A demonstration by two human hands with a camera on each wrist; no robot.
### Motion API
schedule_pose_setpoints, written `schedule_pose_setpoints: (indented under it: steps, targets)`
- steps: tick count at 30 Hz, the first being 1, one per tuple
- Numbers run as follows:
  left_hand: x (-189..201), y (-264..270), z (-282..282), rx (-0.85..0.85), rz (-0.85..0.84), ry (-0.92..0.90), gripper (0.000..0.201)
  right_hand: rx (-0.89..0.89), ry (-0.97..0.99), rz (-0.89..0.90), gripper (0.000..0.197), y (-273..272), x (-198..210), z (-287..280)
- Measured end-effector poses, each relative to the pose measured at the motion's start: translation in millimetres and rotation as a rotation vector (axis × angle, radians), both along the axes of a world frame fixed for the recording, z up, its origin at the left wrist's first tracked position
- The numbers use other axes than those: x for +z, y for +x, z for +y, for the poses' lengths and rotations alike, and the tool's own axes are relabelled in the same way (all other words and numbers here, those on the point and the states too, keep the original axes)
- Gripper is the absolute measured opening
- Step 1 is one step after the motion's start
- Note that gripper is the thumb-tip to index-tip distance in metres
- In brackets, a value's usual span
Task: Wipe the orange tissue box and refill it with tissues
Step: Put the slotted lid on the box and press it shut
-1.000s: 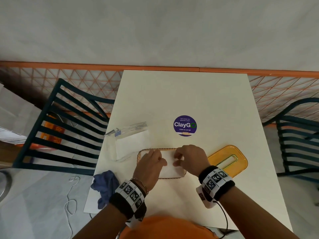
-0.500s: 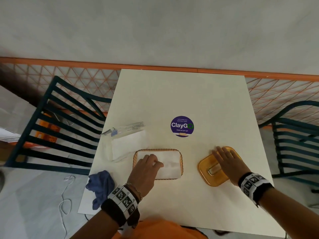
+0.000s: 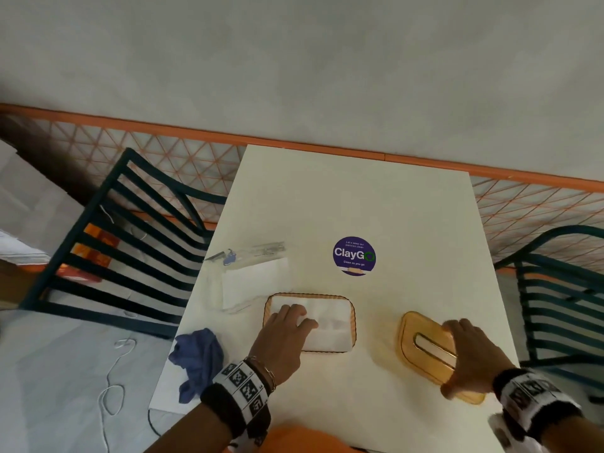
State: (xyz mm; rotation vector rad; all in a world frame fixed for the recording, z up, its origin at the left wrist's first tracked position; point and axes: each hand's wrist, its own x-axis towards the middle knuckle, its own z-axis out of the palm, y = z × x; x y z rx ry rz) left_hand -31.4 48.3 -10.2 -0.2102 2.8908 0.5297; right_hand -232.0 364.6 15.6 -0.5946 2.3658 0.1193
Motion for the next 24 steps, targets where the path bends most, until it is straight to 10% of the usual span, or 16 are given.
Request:
schedule_pose_setpoints:
  steps: [8, 17, 24]
  targets:
    - [-21, 4, -4, 0.03, 0.095, -0.025, 0.041, 0.088, -0.462, 0.011, 0.126, 51, 31, -112]
    - [-15, 14, -16, 0.03, 0.241, -0.175, 0.016, 0.23, -0.399, -0.019, 0.124, 57, 16, -171]
    - [-23, 28, -29, 0.104, 0.305, -0.177, 0.044, 0.304, -0.322, 0.011, 0.127, 58, 15, -189]
